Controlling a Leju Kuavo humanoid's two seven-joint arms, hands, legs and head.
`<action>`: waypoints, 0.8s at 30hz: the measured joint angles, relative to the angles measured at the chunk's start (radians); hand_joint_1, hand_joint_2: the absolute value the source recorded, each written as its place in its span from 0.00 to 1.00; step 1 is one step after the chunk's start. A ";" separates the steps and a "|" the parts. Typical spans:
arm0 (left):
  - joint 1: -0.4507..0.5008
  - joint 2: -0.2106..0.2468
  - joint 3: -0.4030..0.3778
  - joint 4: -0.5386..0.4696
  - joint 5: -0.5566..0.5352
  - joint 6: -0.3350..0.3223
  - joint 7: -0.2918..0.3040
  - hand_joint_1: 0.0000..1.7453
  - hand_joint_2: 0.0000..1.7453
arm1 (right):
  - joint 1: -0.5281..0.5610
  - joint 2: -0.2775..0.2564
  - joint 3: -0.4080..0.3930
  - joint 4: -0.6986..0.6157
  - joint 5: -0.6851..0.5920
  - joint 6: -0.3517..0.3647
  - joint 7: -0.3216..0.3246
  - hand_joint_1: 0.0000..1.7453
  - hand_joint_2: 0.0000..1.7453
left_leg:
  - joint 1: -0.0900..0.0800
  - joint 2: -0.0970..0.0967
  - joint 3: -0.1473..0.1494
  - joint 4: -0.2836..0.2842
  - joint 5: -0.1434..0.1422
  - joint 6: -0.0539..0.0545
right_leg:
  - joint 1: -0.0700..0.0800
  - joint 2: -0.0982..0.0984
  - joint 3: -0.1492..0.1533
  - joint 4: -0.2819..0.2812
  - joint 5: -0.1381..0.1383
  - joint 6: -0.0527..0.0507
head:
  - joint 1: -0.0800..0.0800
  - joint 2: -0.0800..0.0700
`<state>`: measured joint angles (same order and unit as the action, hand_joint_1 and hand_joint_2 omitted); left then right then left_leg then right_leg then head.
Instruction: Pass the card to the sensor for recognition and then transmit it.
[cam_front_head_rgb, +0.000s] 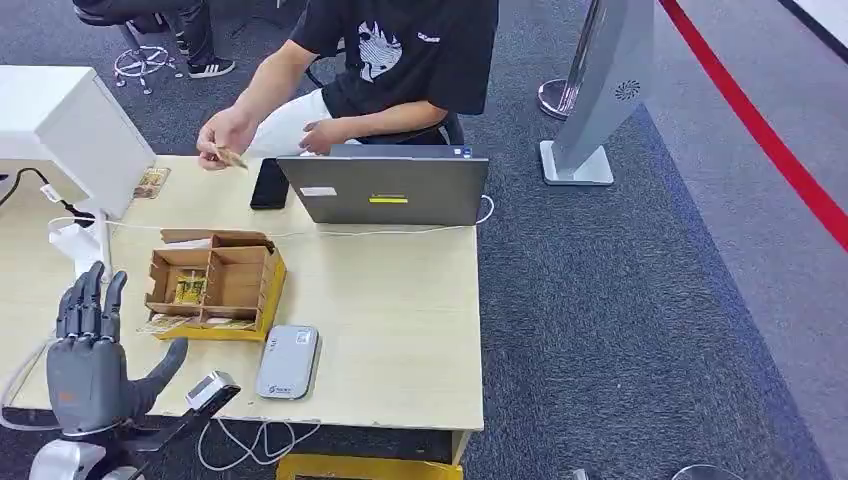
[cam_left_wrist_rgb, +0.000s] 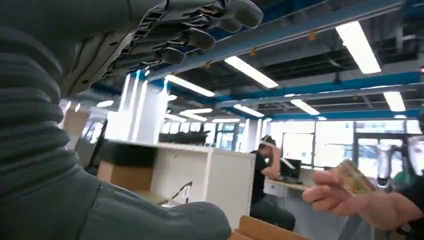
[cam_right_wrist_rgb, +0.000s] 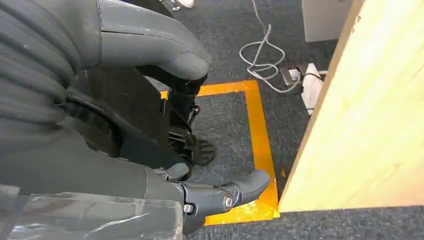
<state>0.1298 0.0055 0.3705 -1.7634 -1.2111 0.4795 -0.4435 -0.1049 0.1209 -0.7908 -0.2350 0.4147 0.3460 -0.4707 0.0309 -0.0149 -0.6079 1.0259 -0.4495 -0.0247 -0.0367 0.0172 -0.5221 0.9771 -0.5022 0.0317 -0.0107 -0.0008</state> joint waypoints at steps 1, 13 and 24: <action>-0.024 0.035 -0.010 0.028 -0.017 -0.008 0.029 0.00 1.00 | -0.005 0.000 0.000 0.000 0.003 0.004 0.007 0.00 1.00 | 0.000 0.000 0.000 0.000 0.000 0.000 | 0.000 0.000 0.000 0.000 0.000 0.000 | 0.000 0.000; -0.225 0.271 -0.079 0.345 -0.125 -0.005 0.170 0.00 1.00 | -0.035 0.000 0.001 0.002 0.024 0.013 0.025 0.00 1.00 | 0.000 0.000 -0.001 0.000 0.002 -0.001 | 0.000 0.001 0.001 0.000 0.001 0.000 | -0.001 0.000; -0.303 0.302 -0.101 0.424 -0.134 0.057 0.176 0.00 1.00 | -0.047 0.003 0.012 0.003 0.030 0.013 0.031 0.00 1.00 | 0.001 0.001 -0.002 0.000 0.002 -0.001 | 0.000 0.002 0.000 0.000 0.001 0.000 | -0.001 0.000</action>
<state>-0.1731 0.3071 0.2697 -1.3394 -1.3451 0.5366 -0.2677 -0.1517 0.1240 -0.7786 -0.2323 0.4444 0.3594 -0.4398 0.0314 -0.0143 -0.6095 1.0261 -0.4476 -0.0255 -0.0363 0.0187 -0.5217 0.9775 -0.5014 0.0316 -0.0118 -0.0011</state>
